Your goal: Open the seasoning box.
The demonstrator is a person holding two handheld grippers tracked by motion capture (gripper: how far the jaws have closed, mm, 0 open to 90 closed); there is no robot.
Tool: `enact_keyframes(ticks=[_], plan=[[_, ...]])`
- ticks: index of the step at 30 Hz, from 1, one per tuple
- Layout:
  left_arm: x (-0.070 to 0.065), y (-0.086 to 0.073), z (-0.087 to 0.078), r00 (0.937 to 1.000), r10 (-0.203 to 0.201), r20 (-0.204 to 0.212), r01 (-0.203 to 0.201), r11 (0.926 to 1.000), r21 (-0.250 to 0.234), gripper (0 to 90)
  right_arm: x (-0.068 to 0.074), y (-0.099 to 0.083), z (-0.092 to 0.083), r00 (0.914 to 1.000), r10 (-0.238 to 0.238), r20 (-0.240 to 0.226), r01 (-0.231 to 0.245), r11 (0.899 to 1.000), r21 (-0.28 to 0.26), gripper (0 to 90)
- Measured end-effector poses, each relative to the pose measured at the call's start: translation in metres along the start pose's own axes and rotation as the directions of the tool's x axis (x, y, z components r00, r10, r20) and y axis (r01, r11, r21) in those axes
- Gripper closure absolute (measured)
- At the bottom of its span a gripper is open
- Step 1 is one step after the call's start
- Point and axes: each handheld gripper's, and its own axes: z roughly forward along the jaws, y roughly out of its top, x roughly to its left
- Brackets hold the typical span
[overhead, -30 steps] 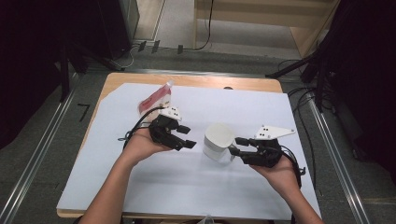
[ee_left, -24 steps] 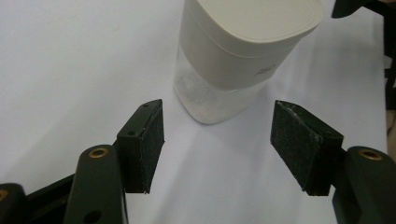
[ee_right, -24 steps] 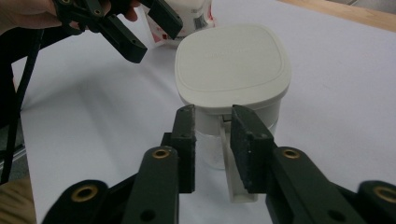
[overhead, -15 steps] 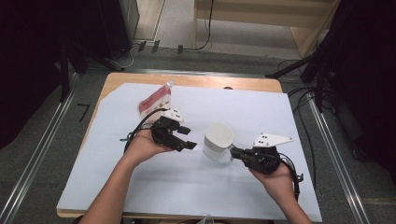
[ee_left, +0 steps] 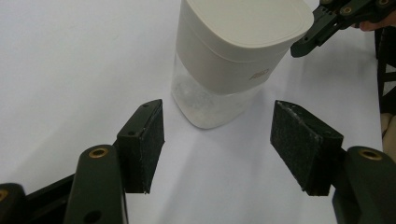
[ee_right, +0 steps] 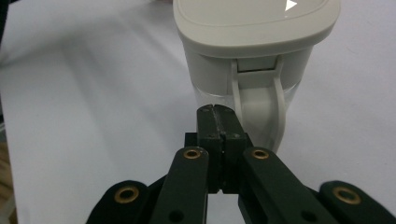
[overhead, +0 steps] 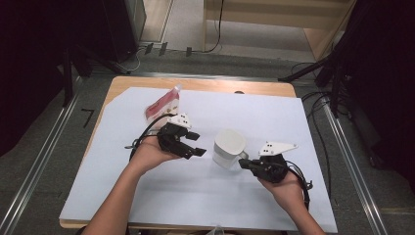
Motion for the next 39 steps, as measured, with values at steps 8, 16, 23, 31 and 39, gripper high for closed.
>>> enact_keyframes(ticks=[8, 16, 23, 31, 39], plan=[[-0.005, 0.002, 0.005, 0.9999, 0.011, 0.001, -0.012, 0.9999, 0.007, 36.0, -0.004, -0.002, 0.000, 0.9999, 0.000, 0.015, 0.000, 1.000, 0.019, 90.0], [-0.009, 0.005, 0.009, 0.9997, 0.021, 0.010, -0.021, 0.9997, 0.007, 36.0, -0.019, -0.005, -0.004, 0.9994, 0.031, 0.014, -0.032, 0.999, 0.003, 90.0], [-0.011, 0.005, 0.015, 0.9997, 0.019, 0.014, -0.019, 0.9997, 0.013, 34.7, -0.032, -0.004, -0.003, 0.9968, 0.080, 0.008, -0.080, 0.997, -0.004, 90.0], [-0.010, 0.005, 0.021, 0.9992, -0.004, 0.040, 0.003, 0.9999, 0.015, 34.8, -0.041, -0.004, -0.009, 0.9944, 0.102, 0.027, -0.102, 0.995, -0.019, 90.0], [-0.012, 0.009, 0.018, 0.9981, -0.008, 0.061, 0.009, 0.9999, -0.007, 37.1, -0.049, -0.003, -0.009, 0.9925, 0.107, 0.059, -0.106, 0.994, -0.017, 90.0]])
